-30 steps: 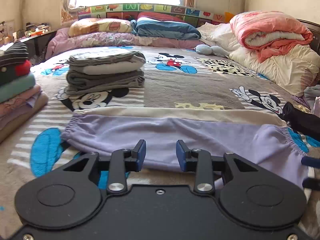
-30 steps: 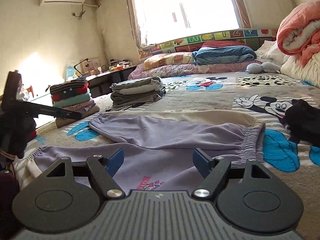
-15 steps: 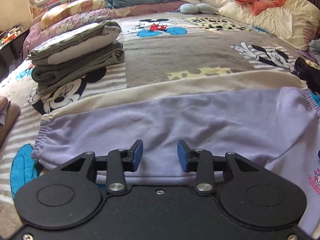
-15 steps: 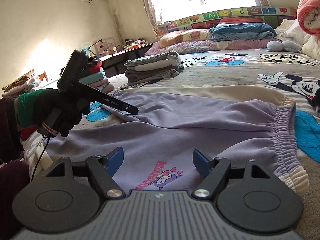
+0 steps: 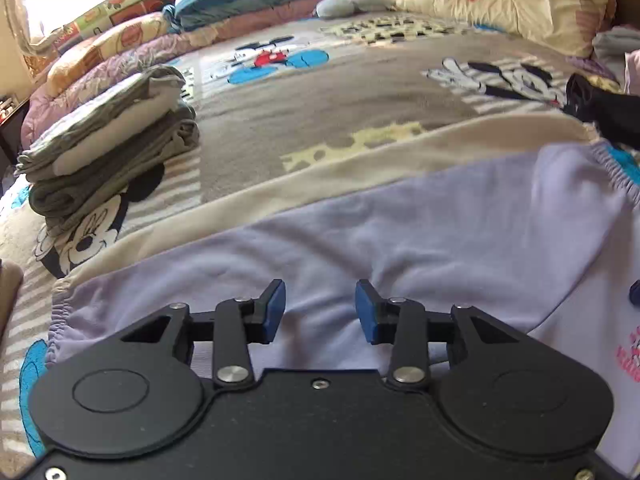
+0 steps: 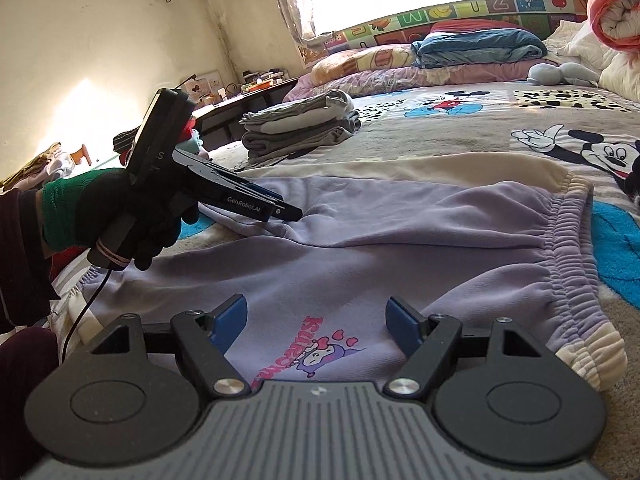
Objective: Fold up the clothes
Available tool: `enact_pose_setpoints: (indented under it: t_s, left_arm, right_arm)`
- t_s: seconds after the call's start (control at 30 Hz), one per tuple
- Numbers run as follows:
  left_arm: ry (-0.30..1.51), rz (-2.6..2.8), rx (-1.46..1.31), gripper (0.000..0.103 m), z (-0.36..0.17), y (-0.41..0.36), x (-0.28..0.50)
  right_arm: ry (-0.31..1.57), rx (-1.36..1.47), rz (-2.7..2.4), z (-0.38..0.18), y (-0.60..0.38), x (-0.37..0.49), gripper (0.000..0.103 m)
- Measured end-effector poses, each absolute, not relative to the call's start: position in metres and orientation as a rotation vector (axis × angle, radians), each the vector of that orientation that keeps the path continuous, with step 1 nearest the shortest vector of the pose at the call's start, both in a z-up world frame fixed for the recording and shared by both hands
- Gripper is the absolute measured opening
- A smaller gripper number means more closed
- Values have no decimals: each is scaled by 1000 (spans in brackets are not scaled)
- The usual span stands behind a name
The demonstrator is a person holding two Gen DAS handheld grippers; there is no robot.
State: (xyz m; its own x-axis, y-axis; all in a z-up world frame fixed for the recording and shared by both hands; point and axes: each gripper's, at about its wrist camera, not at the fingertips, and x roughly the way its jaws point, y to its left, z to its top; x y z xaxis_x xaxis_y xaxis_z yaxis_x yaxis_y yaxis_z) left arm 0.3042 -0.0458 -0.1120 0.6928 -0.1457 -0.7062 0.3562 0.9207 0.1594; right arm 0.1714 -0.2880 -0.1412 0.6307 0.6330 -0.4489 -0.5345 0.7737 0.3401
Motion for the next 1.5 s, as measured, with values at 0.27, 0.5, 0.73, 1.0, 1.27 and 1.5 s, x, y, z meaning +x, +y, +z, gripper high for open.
enact_pose_setpoints:
  t_s: [0.27,0.5,0.73,1.0,1.27,1.5]
  left_arm:
    - [782,-301,283,43,-113,-50,272]
    - [705,-230,405,48,-91,-11,185]
    - [616,-115,598,53,-86,38,96]
    - [605,-78,905,54,-118,66,35]
    - [613,-49,1074,54,-145,80,24]
    - [586,-39,1204,53,-170,90,23]
  right_arm:
    - [558,185,668,-139,-292,167,76]
    - [468,162,702,-125,-306,141,76]
    - [344,-26,628,-110,-318,100,76]
    - [310,-372,437,-116,-335,67,73]
    - [373,-711,358,-158,-308,70,60]
    - [338,-782,311,-164,-298,81,61]
